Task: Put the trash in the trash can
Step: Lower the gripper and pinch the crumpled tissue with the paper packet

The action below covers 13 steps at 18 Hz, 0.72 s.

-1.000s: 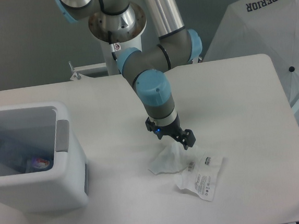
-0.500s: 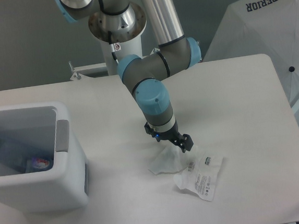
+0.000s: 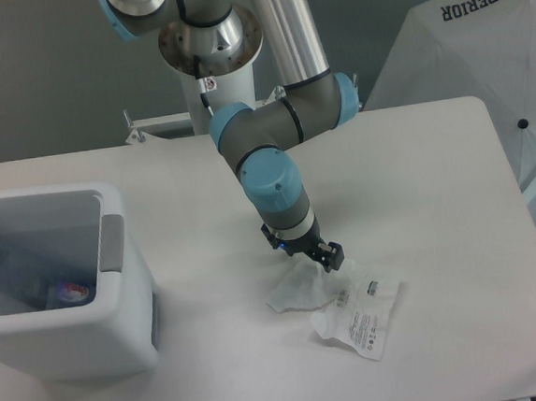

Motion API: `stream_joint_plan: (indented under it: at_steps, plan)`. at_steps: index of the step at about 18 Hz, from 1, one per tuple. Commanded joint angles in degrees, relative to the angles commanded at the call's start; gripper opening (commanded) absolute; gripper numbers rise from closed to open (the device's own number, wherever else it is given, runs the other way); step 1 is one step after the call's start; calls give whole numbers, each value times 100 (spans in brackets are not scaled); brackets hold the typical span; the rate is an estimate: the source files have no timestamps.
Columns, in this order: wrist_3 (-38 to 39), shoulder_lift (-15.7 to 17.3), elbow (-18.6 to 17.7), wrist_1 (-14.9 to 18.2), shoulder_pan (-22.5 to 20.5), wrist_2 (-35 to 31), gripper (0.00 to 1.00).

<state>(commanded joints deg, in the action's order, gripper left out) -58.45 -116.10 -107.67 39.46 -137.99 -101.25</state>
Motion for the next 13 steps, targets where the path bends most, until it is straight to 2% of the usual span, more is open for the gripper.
stream_joint_plan:
  at_steps: [3, 4, 5, 13]
  plan:
    - [78, 9, 35, 0, 9, 9, 24]
    - [192, 18, 35, 0, 9, 9, 12]
    - [272, 18, 53, 0, 9, 9, 8]
    - [299, 79, 141, 0, 0, 35, 3]
